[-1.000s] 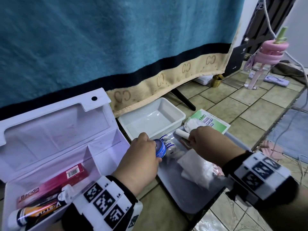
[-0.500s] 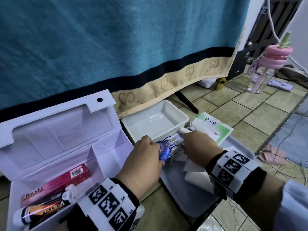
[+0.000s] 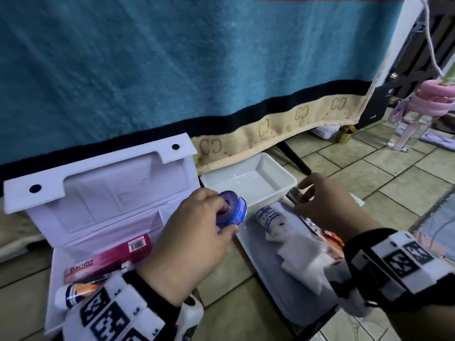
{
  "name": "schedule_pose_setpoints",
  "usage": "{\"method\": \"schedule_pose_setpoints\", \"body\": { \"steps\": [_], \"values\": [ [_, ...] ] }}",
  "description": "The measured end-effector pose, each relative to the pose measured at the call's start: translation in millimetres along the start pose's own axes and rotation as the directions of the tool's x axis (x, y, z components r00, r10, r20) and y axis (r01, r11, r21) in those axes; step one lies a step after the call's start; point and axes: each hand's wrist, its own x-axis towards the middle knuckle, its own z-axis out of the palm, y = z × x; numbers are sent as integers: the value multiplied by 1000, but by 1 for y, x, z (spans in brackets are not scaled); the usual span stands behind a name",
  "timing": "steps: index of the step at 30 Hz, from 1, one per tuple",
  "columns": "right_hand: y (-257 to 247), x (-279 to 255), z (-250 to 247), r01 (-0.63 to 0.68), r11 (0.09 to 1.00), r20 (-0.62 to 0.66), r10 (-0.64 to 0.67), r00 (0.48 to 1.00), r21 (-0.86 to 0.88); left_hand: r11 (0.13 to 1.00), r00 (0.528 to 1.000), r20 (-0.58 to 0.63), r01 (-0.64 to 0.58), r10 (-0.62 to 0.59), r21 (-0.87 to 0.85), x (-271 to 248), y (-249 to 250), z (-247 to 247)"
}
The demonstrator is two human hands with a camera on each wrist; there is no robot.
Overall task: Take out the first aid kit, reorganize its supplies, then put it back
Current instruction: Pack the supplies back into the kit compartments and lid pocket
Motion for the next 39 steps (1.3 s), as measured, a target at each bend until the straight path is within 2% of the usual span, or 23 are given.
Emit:
{"method": "schedule_pose_setpoints", "body": {
  "steps": [3,6,8,12,17,20,25,28,31,33,36,39],
  "values": [
    [-20,-13,-9,91,985,-62,-83,995,148,994,992,-69,109,-109,-1,-16,-25,-29],
    [-50,-30,-5,155,897,-68,-139,988,415,963,959,-100,268,-265,17,-34,-54,-50],
    [-70,-41,6,188,846,-50,-188,981,499,936,935,-102,348,-341,61,-45,-69,-55],
    [-104,-60,35,199,791,44,-274,961,578,922,927,-45,376,-373,91,-58,-87,-46],
    [-117,-70,55,230,796,112,-348,931,560,938,938,107,313,-330,150,-54,-93,-30],
    [-119,-71,62,237,799,126,-361,924,552,943,938,159,281,-309,179,-53,-100,-27],
    [-125,-75,74,253,819,171,-387,906,516,950,918,248,287,-310,125,-55,-106,-24],
    [-129,-76,83,285,838,178,-404,897,464,943,921,208,316,-331,100,-58,-108,-26],
    [-133,-76,90,352,857,174,-439,882,376,936,943,49,320,-330,148,-63,-118,-32],
    [-138,-76,96,440,853,191,-499,846,280,920,937,22,339,-350,195,-66,-126,-35],
    [-149,-82,107,578,808,286,-583,760,110,911,919,119,344,-377,227,-72,-136,-34],
    [-157,-88,114,667,745,367,-621,692,2,923,926,143,312,-348,226,-78,-140,-32]
  ]
}}
